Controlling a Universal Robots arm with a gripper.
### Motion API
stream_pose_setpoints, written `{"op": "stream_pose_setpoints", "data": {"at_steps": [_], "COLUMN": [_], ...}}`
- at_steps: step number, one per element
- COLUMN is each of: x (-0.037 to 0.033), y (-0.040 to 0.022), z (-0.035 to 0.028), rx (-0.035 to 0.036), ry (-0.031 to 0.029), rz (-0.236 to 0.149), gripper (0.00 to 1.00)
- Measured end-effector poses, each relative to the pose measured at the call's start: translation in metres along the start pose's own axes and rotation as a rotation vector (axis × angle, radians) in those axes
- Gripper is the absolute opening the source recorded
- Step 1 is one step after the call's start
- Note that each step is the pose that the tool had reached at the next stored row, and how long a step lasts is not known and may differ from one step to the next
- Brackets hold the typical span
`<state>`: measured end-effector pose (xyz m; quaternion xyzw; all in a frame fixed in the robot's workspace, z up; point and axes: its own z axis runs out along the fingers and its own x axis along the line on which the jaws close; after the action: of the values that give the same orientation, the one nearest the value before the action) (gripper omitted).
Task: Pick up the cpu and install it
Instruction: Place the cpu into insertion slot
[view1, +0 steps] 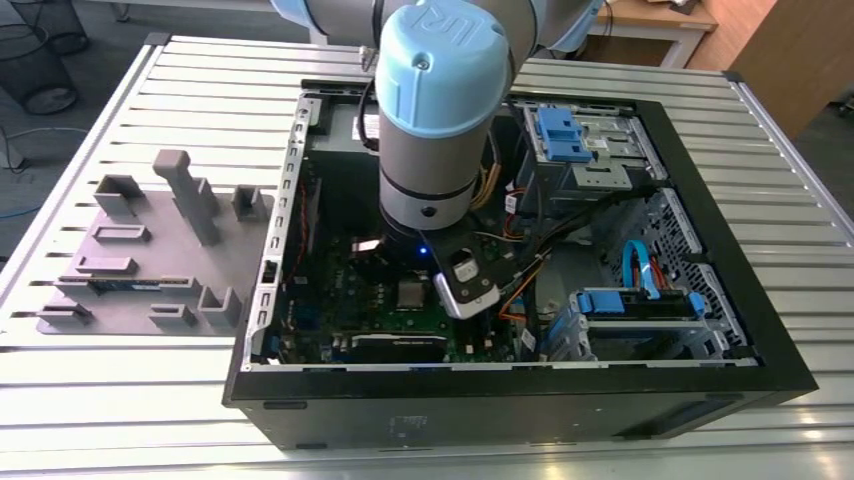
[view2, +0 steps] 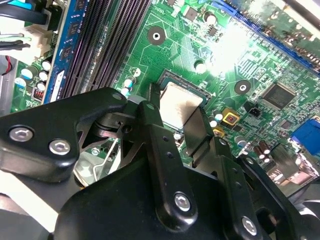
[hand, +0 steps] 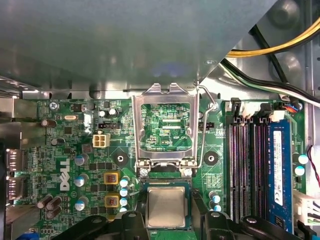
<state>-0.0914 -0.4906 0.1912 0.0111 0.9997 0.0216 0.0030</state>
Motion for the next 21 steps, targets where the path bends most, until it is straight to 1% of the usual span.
{"op": "stream_pose_setpoints", "data": {"at_steps": [3, 4, 8, 14, 17, 21], "x": [-0.0011, -0.0029, -0.0033, -0.0033, -0.0033, -0.0033], "y": [-0.0001, -0.0001, 0.0000, 0.0002, -0.0002, -0.0014], "z": [0.0001, 0.0003, -0.0001, -0.0048, -0.0049, -0.0032], "rx": [0.0002, 0.0000, 0.0002, -0.0001, 0.0000, -0.0001], "ry": [0.0005, 0.0005, 0.0005, 0.0004, 0.0005, 0.0005], "rz": [0.000, 0.001, 0.001, 0.001, 0.001, 0.001], "gripper": [0.45, 0.45, 0.45, 0.45, 0.45, 0.45]}}
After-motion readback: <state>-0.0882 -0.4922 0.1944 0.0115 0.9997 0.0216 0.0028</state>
